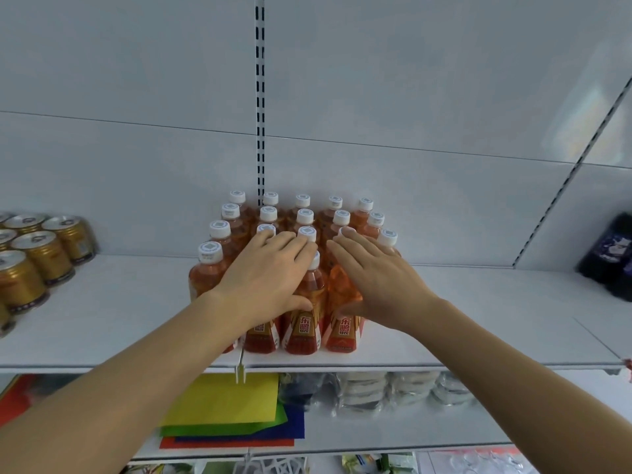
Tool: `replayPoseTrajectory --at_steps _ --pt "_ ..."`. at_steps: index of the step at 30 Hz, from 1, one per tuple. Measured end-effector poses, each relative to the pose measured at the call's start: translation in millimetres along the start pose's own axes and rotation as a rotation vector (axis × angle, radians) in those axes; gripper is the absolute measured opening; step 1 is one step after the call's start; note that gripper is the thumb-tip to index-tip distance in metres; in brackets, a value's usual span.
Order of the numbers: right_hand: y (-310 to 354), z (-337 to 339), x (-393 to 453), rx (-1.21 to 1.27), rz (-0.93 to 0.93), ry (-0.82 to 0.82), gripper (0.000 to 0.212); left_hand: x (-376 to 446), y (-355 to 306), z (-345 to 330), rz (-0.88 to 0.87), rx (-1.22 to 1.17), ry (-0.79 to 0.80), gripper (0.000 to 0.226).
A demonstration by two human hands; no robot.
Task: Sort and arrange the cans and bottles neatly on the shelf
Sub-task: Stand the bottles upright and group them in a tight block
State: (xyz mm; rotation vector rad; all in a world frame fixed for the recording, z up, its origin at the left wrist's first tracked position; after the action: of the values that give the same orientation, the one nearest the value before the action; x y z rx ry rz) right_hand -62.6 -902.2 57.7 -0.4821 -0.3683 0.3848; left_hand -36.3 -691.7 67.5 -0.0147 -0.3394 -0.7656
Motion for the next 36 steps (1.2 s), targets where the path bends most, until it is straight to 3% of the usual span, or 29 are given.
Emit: replayPoseTrajectory --at_steps 6,13,17,25,30,36 --pt "9.3 18.7 -0.4 -0.022 -0.02 -0.064 0.126 -14.6 17.5 6.1 0.121 -0.022 0.005 0.134" --pt "42.4 19.9 20.6 -0.07 0.014 -0.036 0.117 -40.2 45.9 4.8 0.151 0.068 0.081 0.117" --pt "42.6 17.4 22.0 -0.052 -0.003 -0.03 0.112 -39.3 46.5 5.7 0.147 0.086 0.037 0.111" --pt "58.3 36.9 32.6 -0.049 -0.002 -0.08 0.124 -60.7 63.5 10.2 0.23 -0.042 -0.036 0.14" --pt "86.0 40.5 48.3 -0.075 0.052 -0.073 0.119 -88.1 91.8 1.3 0.314 -0.187 -0.022 0.135" --pt "95.4 43.2 49.5 -0.095 -0.026 0.031 0.113 -84.5 100.6 -13.1 0.162 -0.159 -0.151 0.122"
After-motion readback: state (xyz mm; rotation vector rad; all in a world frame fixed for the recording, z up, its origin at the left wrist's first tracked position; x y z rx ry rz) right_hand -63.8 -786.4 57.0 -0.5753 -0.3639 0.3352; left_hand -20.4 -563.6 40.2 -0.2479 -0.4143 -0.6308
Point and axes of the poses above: each hand's wrist, its own x-axis towards the middle knuckle, its own z-axis out of the back of the hand, y = z × x, the point moved 2 cm from there along x, towards the middle knuckle, and after that the axes turned 14 degrees about -x, right-handed, at the moved point
